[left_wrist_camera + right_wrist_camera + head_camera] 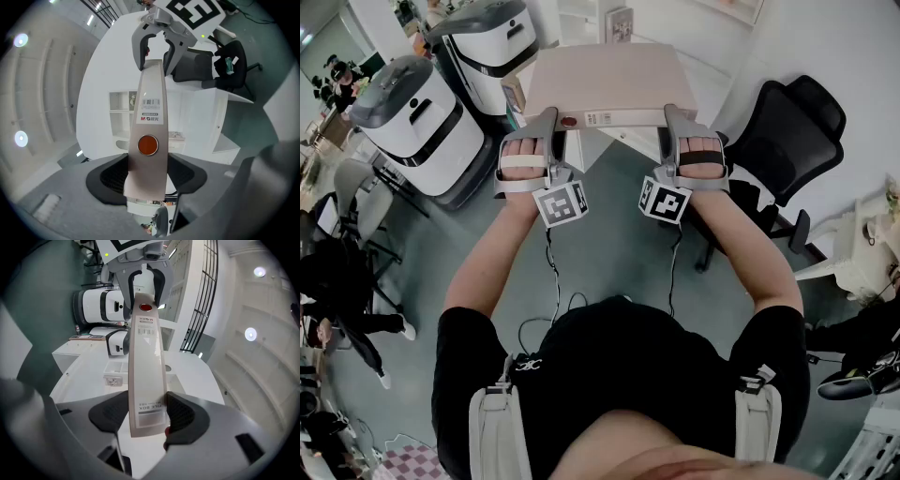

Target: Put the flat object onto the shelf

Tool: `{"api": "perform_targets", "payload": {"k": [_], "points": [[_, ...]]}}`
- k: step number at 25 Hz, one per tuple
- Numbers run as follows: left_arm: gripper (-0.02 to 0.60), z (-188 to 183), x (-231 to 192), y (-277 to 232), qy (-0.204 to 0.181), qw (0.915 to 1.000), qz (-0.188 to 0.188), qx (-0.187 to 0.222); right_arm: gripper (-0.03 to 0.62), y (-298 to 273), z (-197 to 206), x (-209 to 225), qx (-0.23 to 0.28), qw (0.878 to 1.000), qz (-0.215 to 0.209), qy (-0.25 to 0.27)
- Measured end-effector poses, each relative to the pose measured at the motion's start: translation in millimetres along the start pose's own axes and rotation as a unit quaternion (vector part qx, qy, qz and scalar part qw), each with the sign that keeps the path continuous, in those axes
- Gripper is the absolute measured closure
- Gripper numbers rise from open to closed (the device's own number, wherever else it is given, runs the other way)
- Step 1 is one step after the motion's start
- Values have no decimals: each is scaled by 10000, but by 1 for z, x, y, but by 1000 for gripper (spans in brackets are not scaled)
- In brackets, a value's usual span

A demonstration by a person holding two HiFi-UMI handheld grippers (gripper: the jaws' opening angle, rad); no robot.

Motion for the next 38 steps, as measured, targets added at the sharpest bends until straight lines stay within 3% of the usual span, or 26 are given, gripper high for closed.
{"api": "perform_targets", "payload": {"k": [13, 31, 38], "points": [[314, -10, -2, -6, -79, 9998, -156, -97, 342, -13, 8, -3, 107, 9998, 161, -85], [314, -61, -2, -31, -55, 9980, -379, -503, 344, -61, 51, -3, 487, 9981, 352, -144], [314, -58, 2, -53, -64, 9975, -481, -517, 344, -83, 45, -10, 514, 9976, 426, -161]]}}
Point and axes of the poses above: the fingertips, and each gripper's own axes: y backward along the fingers, x to its right, z out of its underside, the point moved 10 cm from there along y, backward along the fingers, and after that the axes turned 9 degrees about -x, right-handed, at the moved point
